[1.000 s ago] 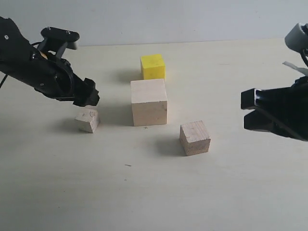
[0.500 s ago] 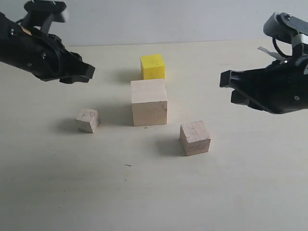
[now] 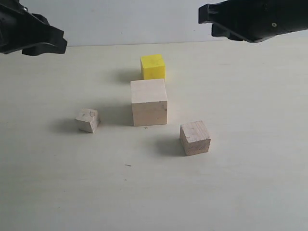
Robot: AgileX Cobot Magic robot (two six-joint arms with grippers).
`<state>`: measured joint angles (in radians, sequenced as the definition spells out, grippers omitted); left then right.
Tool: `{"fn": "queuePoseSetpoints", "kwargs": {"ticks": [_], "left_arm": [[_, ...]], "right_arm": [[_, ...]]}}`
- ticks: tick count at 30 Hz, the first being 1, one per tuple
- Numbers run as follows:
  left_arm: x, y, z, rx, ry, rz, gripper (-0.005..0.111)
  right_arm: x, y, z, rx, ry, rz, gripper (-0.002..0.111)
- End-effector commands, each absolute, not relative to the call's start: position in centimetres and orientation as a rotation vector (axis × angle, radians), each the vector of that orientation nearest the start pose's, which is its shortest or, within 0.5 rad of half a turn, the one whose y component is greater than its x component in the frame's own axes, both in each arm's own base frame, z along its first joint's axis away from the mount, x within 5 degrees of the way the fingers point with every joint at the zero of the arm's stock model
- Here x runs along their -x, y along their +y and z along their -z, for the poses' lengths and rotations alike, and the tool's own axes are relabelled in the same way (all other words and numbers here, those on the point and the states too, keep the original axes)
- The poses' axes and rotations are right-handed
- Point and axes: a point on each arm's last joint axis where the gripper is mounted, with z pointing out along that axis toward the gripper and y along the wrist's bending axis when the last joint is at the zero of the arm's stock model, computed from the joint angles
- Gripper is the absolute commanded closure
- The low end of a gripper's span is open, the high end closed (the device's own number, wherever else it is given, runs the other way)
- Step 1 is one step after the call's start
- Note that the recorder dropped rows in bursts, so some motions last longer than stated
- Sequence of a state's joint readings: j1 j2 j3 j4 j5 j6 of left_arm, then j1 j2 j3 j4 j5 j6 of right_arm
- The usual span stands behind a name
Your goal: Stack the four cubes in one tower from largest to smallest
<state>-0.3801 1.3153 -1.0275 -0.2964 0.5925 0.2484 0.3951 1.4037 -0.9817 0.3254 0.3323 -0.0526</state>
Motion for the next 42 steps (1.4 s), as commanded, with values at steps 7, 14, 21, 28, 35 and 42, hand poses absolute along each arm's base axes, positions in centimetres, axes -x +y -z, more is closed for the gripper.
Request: {"fn": "queuePoseSetpoints", "kwargs": {"ticks": [7, 14, 21, 28, 35, 42], "left_arm": [[-23.3, -10.8, -34.2, -0.396, 2.250, 0.431, 0.096], [-22.0, -10.4, -34.6, -0.336, 2.312, 0.470, 0.104], [-19.8, -8.7, -35.1, -0.391, 2.395, 0.314, 0.104], [-17.9, -5.6, -36.0, -0.326, 2.426, 0.008, 0.104], [-16.3, -4.7, -36.1, -0.314, 2.495, -0.042, 0.104], [-16.3, -4.7, -34.3, -0.338, 2.532, -0.056, 0.104]], "right_arm": [[-30.8, 13.7, -23.0, 0.218, 2.504, -0.424, 0.108], [-32.5, 14.3, -23.8, 0.243, 2.445, -0.418, 0.108], [-34.9, 15.4, -29.8, 0.351, 2.250, -0.421, 0.108], [-38.2, 17.1, -32.6, 0.411, 2.255, -0.456, 0.107], [-42.0, 19.3, -30.5, 0.441, 2.351, -0.517, 0.073], [-43.8, 20.8, -26.5, 0.540, 2.456, -0.593, 0.036]]}}
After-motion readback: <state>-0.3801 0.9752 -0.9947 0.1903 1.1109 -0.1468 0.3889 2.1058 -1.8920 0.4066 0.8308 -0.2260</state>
